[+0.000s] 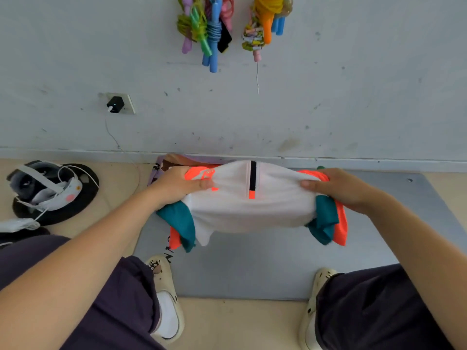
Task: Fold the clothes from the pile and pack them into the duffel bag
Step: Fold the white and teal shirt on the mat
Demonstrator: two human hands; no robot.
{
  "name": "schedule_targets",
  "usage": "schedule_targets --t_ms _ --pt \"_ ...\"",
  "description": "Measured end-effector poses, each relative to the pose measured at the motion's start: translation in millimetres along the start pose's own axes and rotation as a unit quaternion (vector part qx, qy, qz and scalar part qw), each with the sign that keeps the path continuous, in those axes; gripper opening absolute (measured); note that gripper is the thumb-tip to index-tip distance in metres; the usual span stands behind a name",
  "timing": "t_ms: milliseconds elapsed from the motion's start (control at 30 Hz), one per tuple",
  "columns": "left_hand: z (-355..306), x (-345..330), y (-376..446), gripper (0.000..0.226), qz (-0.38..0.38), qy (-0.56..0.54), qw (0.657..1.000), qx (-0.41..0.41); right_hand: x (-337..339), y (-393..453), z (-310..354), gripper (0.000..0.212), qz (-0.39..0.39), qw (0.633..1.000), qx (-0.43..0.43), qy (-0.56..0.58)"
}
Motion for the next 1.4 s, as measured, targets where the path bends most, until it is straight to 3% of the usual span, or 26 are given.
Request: schedule_targets --t_ms 167,267,367,433,533,667,767,833,900,1000,1067,1133,1200,1300,1400 --pt "-32 11 -14 0.032 0.062 0.038 0.997 -0.030 13 -14 16 0.044 0.106 0.994 0.004 0.013" --pt "-58 27 -8 0.036 0.092 0.028 0.995 -0.041 33 -2 35 0.065 0.107 0.993 0.000 -0.040" --pt "-45 27 29 0.049 0.123 0.090 0.988 -0.011 33 29 19 0.062 0.115 0.992 -0.044 -0.032" --pt "-1 11 66 0.048 0.147 0.189 0.970 0.046 17 60 -25 0.054 0.115 0.988 -0.096 -0.021" --pt "100 -36 105 0.042 0.179 0.287 0.933 0.125 -31 104 -117 0.041 0.122 0.970 -0.177 -0.110" --pt "218 -91 125 0.034 0.162 0.299 0.927 0.162 -90 137 -225 0.030 0.123 0.947 -0.238 -0.180" --pt "263 -111 136 0.028 0.177 0.336 0.910 0.168 -108 154 -267 0.029 0.113 0.944 -0.252 -0.182" --pt "272 -107 147 0.031 0.124 0.363 0.910 0.159 -105 171 -276 0.028 0.066 0.951 -0.242 -0.182" --pt "266 -94 160 0.027 -0.015 0.380 0.920 0.093 -90 190 -274 0.019 -0.049 0.958 -0.209 -0.187" --pt "255 -85 165 0.042 -0.153 0.387 0.909 0.027 -59 201 -261 0.019 -0.263 0.928 -0.162 -0.209" --pt "266 -86 157 0.047 -0.204 0.340 0.917 0.047 -53 197 -261 0.022 -0.330 0.911 -0.139 -0.203" --pt "294 -94 139 0.031 -0.231 0.261 0.928 0.127 -65 190 -277 0.021 -0.325 0.915 -0.162 -0.176" --pt "330 -112 119 0.009 -0.214 0.169 0.932 0.239 -91 178 -307 0.017 -0.270 0.923 -0.227 -0.154" --pt "374 -134 86 0.036 -0.231 0.074 0.895 0.374 -130 151 -352 0.020 -0.180 0.919 -0.325 -0.128" --pt "390 -146 71 0.033 -0.222 0.059 0.878 0.419 -152 128 -376 0.033 -0.175 0.907 -0.374 -0.087"
Point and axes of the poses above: each hand's wrist, its own y-axis towards the middle knuckle, its own x-axis out of the back of the hand, z = x × y, the point moved 6 cm from there along y, towards the middle knuckle, and after that the axes turned 1 degree about z, right-handed, at the moved point
